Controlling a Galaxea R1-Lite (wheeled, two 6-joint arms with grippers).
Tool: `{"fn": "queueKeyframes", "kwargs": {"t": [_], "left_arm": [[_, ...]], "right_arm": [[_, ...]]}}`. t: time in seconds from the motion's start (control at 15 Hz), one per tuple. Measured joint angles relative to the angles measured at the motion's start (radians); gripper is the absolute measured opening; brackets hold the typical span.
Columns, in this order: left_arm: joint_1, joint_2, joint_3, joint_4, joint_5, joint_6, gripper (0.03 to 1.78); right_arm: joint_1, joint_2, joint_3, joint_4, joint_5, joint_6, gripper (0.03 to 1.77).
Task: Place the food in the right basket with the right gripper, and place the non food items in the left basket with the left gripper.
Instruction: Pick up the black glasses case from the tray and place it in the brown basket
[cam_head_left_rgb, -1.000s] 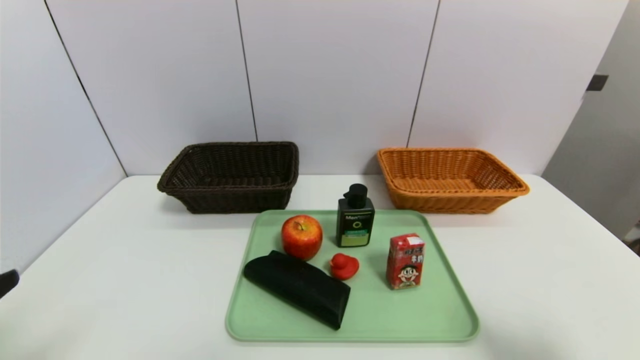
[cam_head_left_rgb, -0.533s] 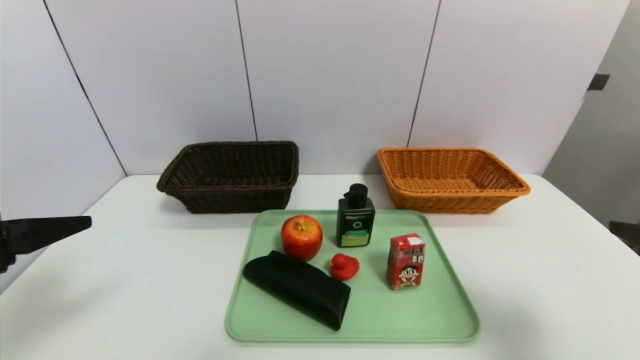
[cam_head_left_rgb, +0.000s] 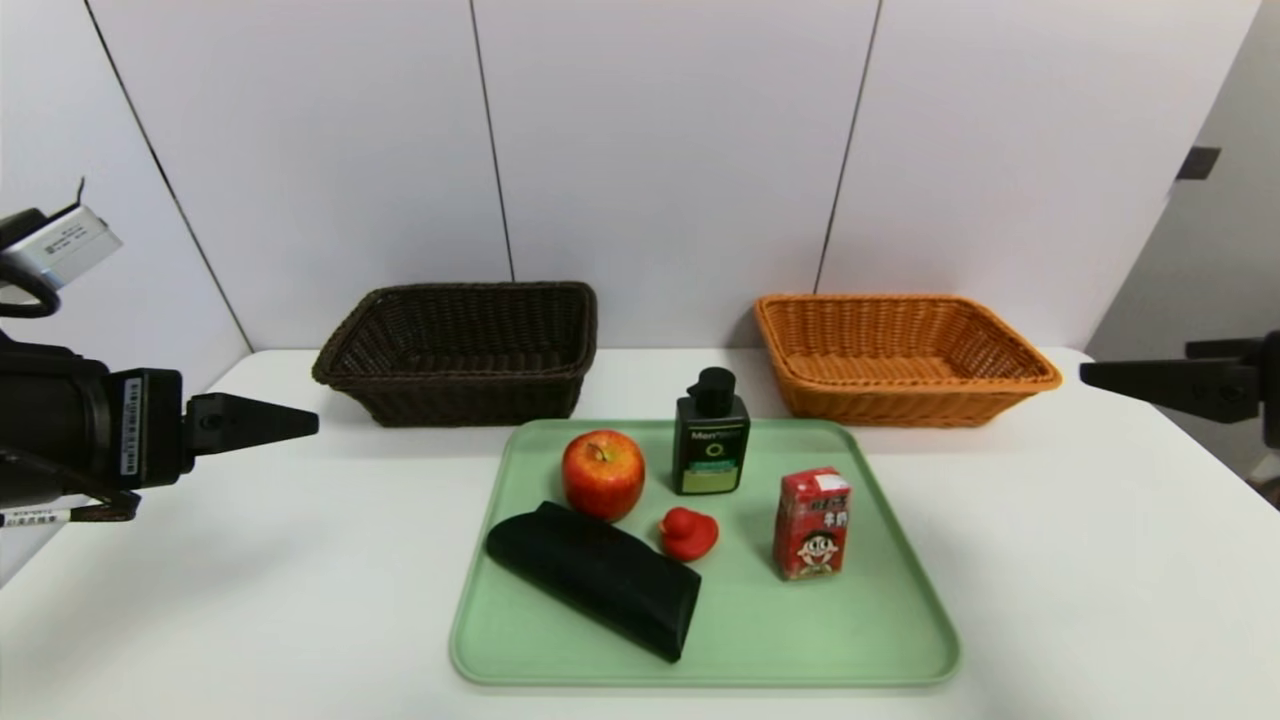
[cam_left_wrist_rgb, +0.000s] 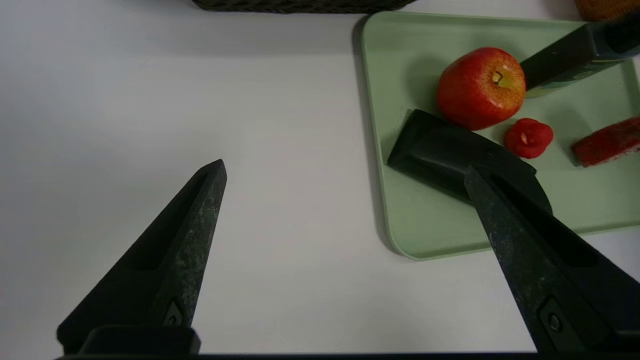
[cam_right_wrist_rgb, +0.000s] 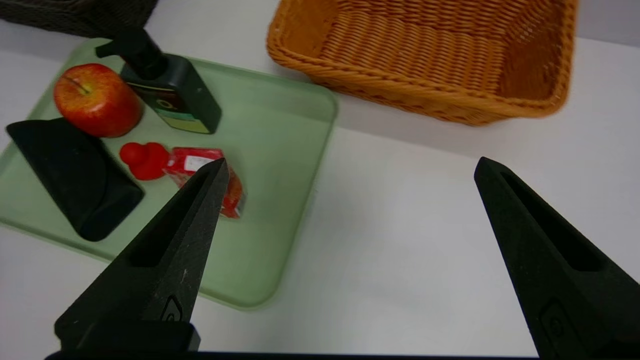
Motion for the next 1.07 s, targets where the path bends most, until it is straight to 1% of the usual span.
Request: {"fn": "queueKeyframes", "kwargs": {"t": [0.13, 0.27, 0.4, 0.53, 0.73, 0.87, 0.93, 1.07], "left_arm": [[-0.094, 0.032, -0.057, 0.051, 0.0, -0.049, 1.69], [-0.189, 0.075, -0.109, 0.08, 0.005, -0.123, 1.69], [-0.262, 0.118, -0.133, 0.085, 0.032, -0.172, 1.69], [-0.323, 0.161, -0.141, 0.08, 0.071, -0.196, 1.69], [-0.395, 0.222, -0.165, 0.075, 0.109, -0.2, 1.69], [-0.438, 0.254, -0.195, 0.075, 0.114, -0.191, 1.69], [-0.456, 0.266, -0.205, 0.074, 0.115, -0.173, 1.69], [-0.471, 0.286, -0.225, 0.074, 0.111, -0.088, 1.69]], "right_arm": [[0.082, 0.053, -0.026, -0.017, -0.004, 0.0, 1.69], [0.15, 0.1, -0.045, -0.022, -0.024, 0.003, 1.69], [0.185, 0.132, -0.051, -0.029, -0.03, 0.004, 1.69], [0.195, 0.151, -0.051, -0.034, -0.03, 0.007, 1.69], [0.198, 0.166, -0.048, -0.034, -0.03, 0.01, 1.69], [0.198, 0.171, -0.045, -0.034, -0.03, 0.01, 1.69], [0.198, 0.173, -0.039, -0.034, -0.03, 0.011, 1.69], [0.196, 0.175, -0.029, -0.045, -0.029, 0.01, 1.69]]}}
